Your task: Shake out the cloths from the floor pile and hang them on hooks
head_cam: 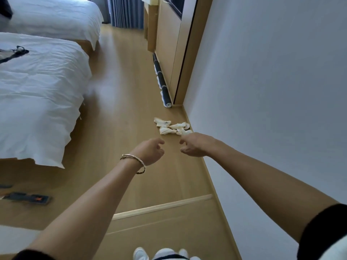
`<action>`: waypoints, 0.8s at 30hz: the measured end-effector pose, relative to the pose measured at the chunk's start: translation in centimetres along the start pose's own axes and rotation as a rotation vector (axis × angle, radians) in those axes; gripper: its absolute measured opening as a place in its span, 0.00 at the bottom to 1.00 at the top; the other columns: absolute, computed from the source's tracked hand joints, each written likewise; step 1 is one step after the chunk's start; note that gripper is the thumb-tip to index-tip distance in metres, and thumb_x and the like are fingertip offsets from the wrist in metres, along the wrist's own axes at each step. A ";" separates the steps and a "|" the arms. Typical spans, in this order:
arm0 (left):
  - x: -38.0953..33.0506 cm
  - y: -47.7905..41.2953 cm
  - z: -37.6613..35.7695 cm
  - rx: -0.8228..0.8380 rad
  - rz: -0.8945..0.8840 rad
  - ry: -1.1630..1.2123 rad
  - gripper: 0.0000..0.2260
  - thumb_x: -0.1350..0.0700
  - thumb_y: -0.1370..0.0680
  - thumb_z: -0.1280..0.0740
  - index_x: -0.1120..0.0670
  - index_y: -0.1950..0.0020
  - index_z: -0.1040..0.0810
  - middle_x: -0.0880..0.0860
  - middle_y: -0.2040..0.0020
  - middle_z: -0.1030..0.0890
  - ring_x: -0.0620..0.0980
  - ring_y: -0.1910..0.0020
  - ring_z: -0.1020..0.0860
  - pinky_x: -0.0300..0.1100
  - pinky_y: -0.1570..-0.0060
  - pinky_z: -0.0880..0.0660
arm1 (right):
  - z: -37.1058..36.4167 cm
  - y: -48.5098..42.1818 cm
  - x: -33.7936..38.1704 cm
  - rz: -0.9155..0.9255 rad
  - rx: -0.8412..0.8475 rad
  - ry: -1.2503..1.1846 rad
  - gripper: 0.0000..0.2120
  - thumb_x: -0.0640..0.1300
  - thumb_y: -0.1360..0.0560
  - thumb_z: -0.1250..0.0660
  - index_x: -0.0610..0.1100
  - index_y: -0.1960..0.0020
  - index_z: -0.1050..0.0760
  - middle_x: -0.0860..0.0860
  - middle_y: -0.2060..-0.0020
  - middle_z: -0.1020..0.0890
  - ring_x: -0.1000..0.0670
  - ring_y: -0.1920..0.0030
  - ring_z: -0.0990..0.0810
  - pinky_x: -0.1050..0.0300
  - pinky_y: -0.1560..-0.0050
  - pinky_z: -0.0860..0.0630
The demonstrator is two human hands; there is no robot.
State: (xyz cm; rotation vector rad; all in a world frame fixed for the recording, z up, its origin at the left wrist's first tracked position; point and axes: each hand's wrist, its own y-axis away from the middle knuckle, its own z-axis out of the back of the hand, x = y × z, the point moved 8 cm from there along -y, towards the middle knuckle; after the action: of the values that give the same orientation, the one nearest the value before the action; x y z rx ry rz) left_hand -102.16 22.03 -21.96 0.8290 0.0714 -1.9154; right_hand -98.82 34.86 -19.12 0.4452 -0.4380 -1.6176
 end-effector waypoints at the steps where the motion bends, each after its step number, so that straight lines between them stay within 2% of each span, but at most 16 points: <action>1: 0.3 -0.6 0.1 0.014 -0.001 0.007 0.18 0.54 0.21 0.40 0.50 0.32 0.30 0.50 0.40 0.23 0.50 0.40 0.25 0.37 0.47 0.34 | 0.6 -0.7 -0.3 -0.010 -0.002 -0.004 0.19 0.46 0.21 0.44 0.44 0.33 0.29 0.44 0.35 0.26 0.45 0.36 0.27 0.52 0.39 0.28; 10: 1.2 -7.8 2.8 0.042 0.028 -0.060 0.18 0.53 0.21 0.39 0.50 0.31 0.30 0.50 0.39 0.23 0.50 0.40 0.26 0.39 0.43 0.32 | 2.6 -8.5 -0.9 0.039 0.037 -0.048 0.19 0.46 0.21 0.44 0.44 0.32 0.31 0.44 0.34 0.26 0.44 0.36 0.27 0.51 0.39 0.28; 15: 0.2 -14.6 5.2 0.033 0.024 -0.117 0.18 0.53 0.21 0.40 0.50 0.31 0.31 0.50 0.37 0.24 0.50 0.39 0.26 0.39 0.43 0.33 | 7.3 -15.1 -2.7 0.099 -0.021 -0.097 0.18 0.45 0.21 0.44 0.44 0.33 0.30 0.44 0.37 0.25 0.45 0.43 0.25 0.56 0.51 0.30; 19: -1.5 -22.3 7.6 0.001 0.049 -0.131 0.18 0.52 0.21 0.40 0.49 0.31 0.31 0.50 0.37 0.24 0.50 0.38 0.26 0.38 0.43 0.33 | 11.6 -20.6 -6.2 0.121 -0.050 -0.170 0.21 0.46 0.20 0.44 0.46 0.28 0.33 0.46 0.33 0.28 0.45 0.39 0.25 0.57 0.50 0.30; 24: -4.5 -31.4 8.0 -0.003 0.055 -0.138 0.17 0.53 0.21 0.40 0.48 0.32 0.30 0.49 0.37 0.24 0.50 0.39 0.26 0.39 0.42 0.33 | 14.1 -27.7 -12.5 0.098 0.013 -0.214 0.20 0.46 0.21 0.43 0.44 0.30 0.31 0.45 0.35 0.25 0.44 0.39 0.25 0.51 0.40 0.27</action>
State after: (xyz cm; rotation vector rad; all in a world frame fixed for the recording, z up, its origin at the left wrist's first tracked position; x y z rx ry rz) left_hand -130.72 37.89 -22.64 0.6879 -0.0327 -1.9147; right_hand -128.61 50.09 -21.38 0.2568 -0.6224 -1.5740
